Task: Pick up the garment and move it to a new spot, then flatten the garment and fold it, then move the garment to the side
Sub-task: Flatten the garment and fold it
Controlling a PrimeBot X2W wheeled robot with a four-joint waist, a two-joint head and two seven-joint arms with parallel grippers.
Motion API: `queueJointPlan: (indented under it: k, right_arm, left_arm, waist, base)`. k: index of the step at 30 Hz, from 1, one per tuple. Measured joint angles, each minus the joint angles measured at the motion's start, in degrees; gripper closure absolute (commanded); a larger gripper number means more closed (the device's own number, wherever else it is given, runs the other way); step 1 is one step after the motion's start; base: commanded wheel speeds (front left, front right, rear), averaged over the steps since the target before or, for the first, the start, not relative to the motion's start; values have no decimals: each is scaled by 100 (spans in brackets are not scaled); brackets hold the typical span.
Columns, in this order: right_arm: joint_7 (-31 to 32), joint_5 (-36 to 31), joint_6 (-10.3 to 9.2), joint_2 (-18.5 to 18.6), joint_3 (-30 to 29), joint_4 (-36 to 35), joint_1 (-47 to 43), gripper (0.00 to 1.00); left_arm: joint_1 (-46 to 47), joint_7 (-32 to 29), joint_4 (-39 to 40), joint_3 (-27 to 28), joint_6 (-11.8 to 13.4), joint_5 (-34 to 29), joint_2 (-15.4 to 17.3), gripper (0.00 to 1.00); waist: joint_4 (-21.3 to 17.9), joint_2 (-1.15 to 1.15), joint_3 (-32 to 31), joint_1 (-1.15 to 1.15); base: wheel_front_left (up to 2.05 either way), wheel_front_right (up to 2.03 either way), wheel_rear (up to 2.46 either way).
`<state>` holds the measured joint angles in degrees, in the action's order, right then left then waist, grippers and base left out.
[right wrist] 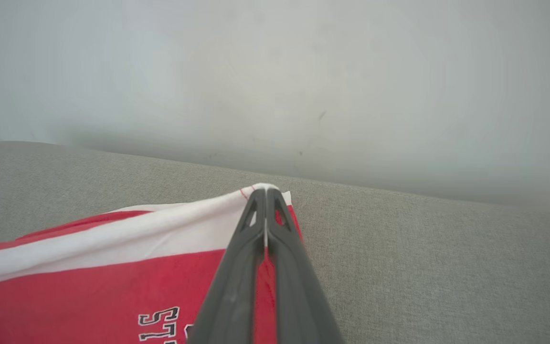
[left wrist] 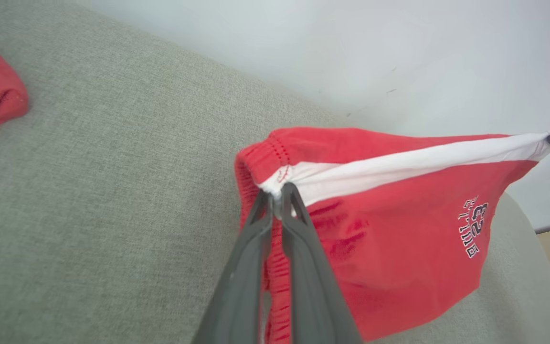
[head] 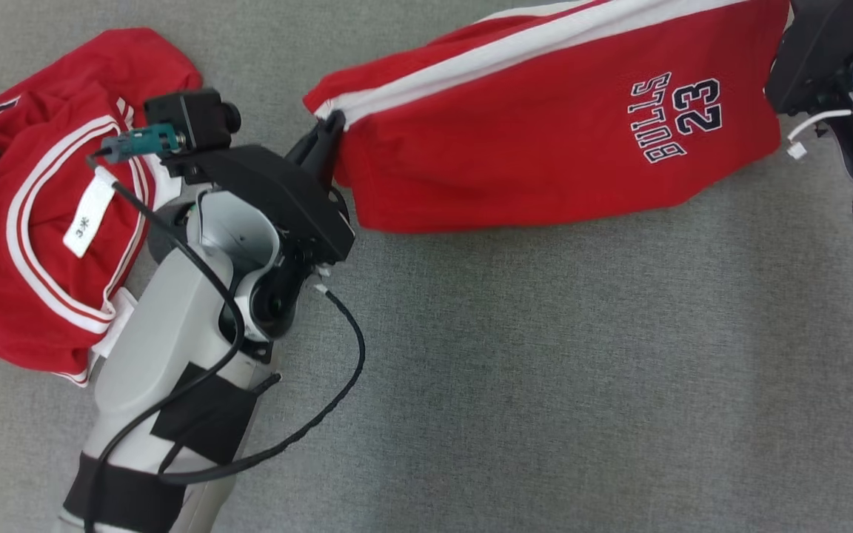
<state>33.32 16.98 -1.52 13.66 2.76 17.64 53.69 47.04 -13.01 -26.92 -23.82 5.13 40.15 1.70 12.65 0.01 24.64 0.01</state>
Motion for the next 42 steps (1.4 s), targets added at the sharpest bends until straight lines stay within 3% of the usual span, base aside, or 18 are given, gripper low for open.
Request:
queueJointPlan:
  k: [5, 14, 25, 26, 27, 28, 31, 38, 42]
  right_arm:
    - [-267, -148, -59, -11, 68, 510, 211, 100]
    - [-634, -205, -156, -107, 71, 679, 449, 100]
    - [-1181, -244, -261, -304, -4, 1416, 941, 100]
    - [-1238, -244, -282, -326, -3, 1502, 945, 55]
    - [-1291, -244, -286, -346, -1, 1594, 967, 0]
    - [-1358, -244, -286, -366, -4, 1673, 1012, 0]
    - [-1603, -244, -297, -424, -5, 1815, 1168, 0]
    - [-2199, -236, 20, -457, 78, 2136, 1261, 0]
    - [-2503, -236, 211, -371, 114, 2221, 1256, 0]
  left_arm:
    - [272, 140, -261, -113, 16, 48, -14, 100]
    - [599, 301, -419, -420, 23, 386, -19, 100]
    - [1114, 508, -887, -577, 48, 520, -21, 100]
    - [1144, 528, -922, -613, 49, 536, -22, 100]
    - [1176, 559, -961, -657, 49, 555, -23, 79]
    - [1211, 592, -993, -690, 54, 595, -22, 0]
    - [1267, 735, -1078, -805, 92, 700, -22, 0]
    - [1461, 1248, -1333, -927, 82, 731, -26, 0]
    - [1462, 1584, -1488, -912, -115, 723, -21, 0]
  waist:
    - [34, 0, 73, 0]
    - [31, 0, 182, 0]
    - [-16, 0, 294, -1]
    - [-18, 0, 305, -1]
    - [-19, 0, 317, -1]
    - [-19, 0, 329, -1]
    - [-14, 0, 357, -1]
    - [43, 0, 356, -1]
    - [68, 0, 261, -1]
  base:
    - [0, 0, 0]
    - [0, 0, 0]
    - [0, 0, 0]
    - [0, 0, 0]
    - [0, 0, 0]
    - [0, 0, 0]
    - [0, 0, 0]
    - [0, 0, 0]
    - [0, 0, 0]
